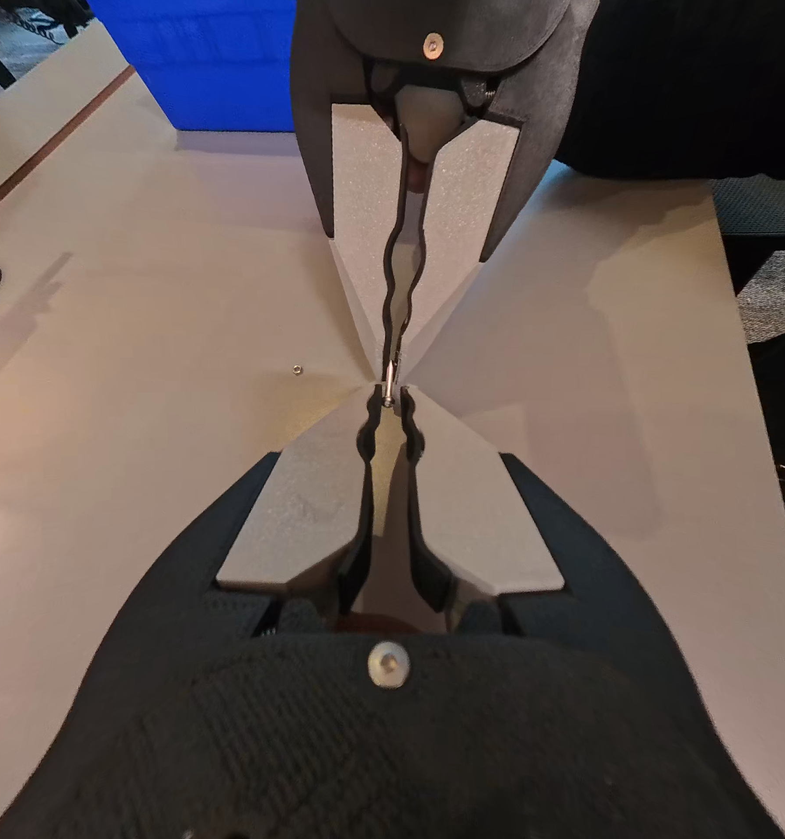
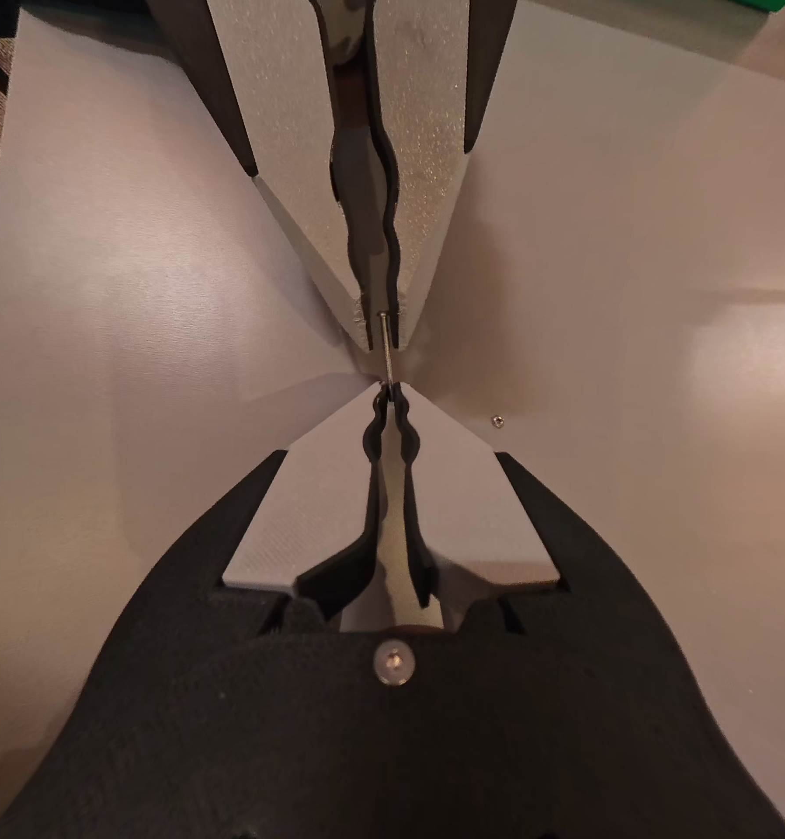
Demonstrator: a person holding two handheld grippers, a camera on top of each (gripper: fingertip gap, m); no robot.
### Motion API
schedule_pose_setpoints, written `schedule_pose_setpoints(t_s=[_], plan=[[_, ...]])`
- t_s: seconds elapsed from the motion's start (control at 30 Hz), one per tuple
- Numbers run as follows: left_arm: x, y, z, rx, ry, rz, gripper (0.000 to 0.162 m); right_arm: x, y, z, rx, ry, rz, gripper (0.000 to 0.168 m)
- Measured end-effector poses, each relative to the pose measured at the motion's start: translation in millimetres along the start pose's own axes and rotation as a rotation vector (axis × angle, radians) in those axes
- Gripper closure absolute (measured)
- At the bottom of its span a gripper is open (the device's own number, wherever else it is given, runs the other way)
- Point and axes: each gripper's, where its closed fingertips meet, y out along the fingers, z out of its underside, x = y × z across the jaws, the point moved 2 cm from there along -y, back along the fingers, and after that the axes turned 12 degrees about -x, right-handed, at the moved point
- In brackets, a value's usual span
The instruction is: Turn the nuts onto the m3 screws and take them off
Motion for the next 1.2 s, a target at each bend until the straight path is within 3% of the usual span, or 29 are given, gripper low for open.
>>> schedule_pose_setpoints(t_s=[0.43,0.93,1.2], plan=[[0,0,0,-0.003,0.019,-0.007,0.159,-2,-8,-5,-0.034,0.004,0.008,0.168],[3,-1,-2,-0.014,0.039,-0.028,0.16,-1,-17,-40,-0.3,0.153,-0.077,0.168],[9,-5,-8,-0.067,-0.008,-0.051,0.16,-11,-23,-39,-0.372,0.217,-0.062,0.165]])
